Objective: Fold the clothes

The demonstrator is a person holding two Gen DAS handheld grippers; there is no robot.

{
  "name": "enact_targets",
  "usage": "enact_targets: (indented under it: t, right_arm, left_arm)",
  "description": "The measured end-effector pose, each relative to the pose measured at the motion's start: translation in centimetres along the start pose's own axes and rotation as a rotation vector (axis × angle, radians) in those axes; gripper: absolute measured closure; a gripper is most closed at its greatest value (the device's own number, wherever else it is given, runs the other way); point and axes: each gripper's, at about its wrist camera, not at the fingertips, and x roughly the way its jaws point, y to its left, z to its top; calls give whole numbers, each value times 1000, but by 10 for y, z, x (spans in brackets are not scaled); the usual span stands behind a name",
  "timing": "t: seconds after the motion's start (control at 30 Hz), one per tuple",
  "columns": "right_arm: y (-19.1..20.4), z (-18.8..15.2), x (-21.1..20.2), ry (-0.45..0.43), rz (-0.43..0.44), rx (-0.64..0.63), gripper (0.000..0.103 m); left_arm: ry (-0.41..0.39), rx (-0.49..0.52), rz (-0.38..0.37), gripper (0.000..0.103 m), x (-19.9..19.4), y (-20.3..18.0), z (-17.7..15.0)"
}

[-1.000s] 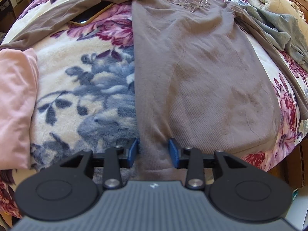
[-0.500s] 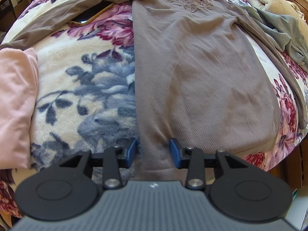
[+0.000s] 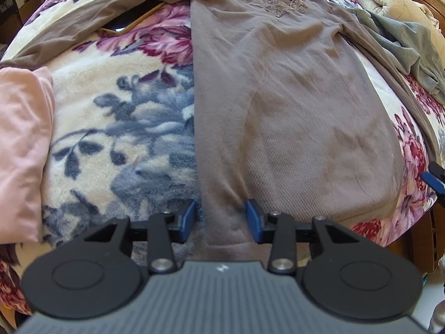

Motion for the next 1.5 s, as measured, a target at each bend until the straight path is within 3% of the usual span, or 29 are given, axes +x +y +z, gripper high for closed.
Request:
enact_targets:
  t: [0.1,0.2,0.3,0.5,0.67,1.3,1.4,1.5]
  right_arm:
    - [16,-12,21,87,-28,-70,58]
    - [23,-20,29,96,-66,-77,58]
    - [26,-21,29,94,-74,-71,59]
    - [30,-22,28,107,-117,-115,89]
    - [31,-28,26,109,-133,-147,99]
    - [37,-35,27,140,-168,-180,98]
    - [41,-32,26,141,-169,-174,90]
    - [45,-30,25,125,-148,-159,75]
  left_arm:
    - [-5,12,-8,74,0,-1,-1]
    - [-5,4,-28,82,0,2,-2]
    - [-5,7,-34,83,0,2,-2]
    - [-11,3,-35,86,0,1,-2]
    - [-16,5,-23,88,-1,1,-3]
    - [-39,38,40,88,-3,-4,-4]
    - [-40,40,42,88,-2,-5,-4]
    - [-41,42,43,88,-2,-5,-4]
